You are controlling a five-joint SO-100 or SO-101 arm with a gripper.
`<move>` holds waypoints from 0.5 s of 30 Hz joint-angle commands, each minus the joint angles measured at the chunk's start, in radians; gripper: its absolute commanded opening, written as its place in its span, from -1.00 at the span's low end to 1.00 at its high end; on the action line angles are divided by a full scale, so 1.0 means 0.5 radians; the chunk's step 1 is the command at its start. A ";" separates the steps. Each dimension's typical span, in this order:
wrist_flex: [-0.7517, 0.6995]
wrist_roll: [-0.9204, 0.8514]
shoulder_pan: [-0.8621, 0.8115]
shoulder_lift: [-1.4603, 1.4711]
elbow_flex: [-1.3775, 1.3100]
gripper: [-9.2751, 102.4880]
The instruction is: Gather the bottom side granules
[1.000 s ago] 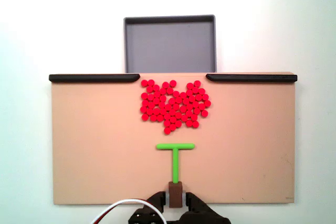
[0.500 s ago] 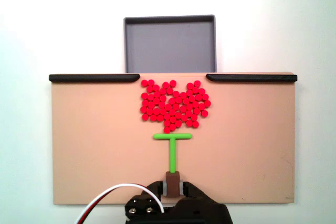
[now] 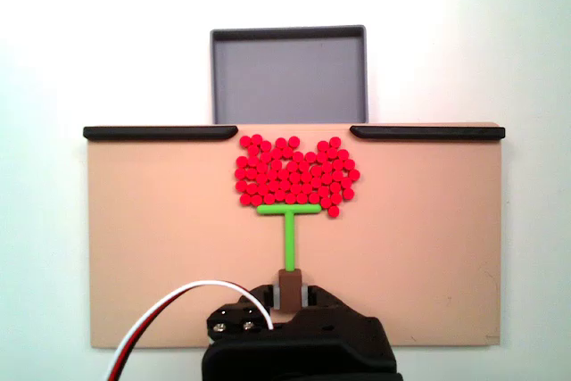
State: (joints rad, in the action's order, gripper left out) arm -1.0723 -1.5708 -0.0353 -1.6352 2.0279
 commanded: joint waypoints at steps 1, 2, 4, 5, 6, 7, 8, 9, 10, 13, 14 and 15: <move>0.009 0.012 -0.003 0.064 -0.025 -0.84; 0.009 0.012 -0.003 0.071 -0.034 -0.84; 0.009 0.012 -0.003 0.083 -0.049 -0.84; 0.009 0.012 -0.003 0.089 -0.055 -0.84; 0.009 0.012 -0.003 0.089 -0.058 -0.84; 0.009 0.012 -0.003 0.092 -0.061 -0.84; 0.009 0.012 -0.003 0.095 -0.064 -0.84; 0.009 0.009 -0.003 0.095 -0.067 -0.84; 0.006 0.006 -0.006 0.095 -0.067 -0.84; 0.006 0.000 -0.006 0.086 -0.067 -0.84; 0.006 0.000 -0.006 0.080 -0.067 -0.84; 0.003 0.000 -0.006 0.071 -0.067 -0.84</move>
State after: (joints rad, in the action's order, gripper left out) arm -1.0723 -1.5708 -0.0353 -1.6076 1.9972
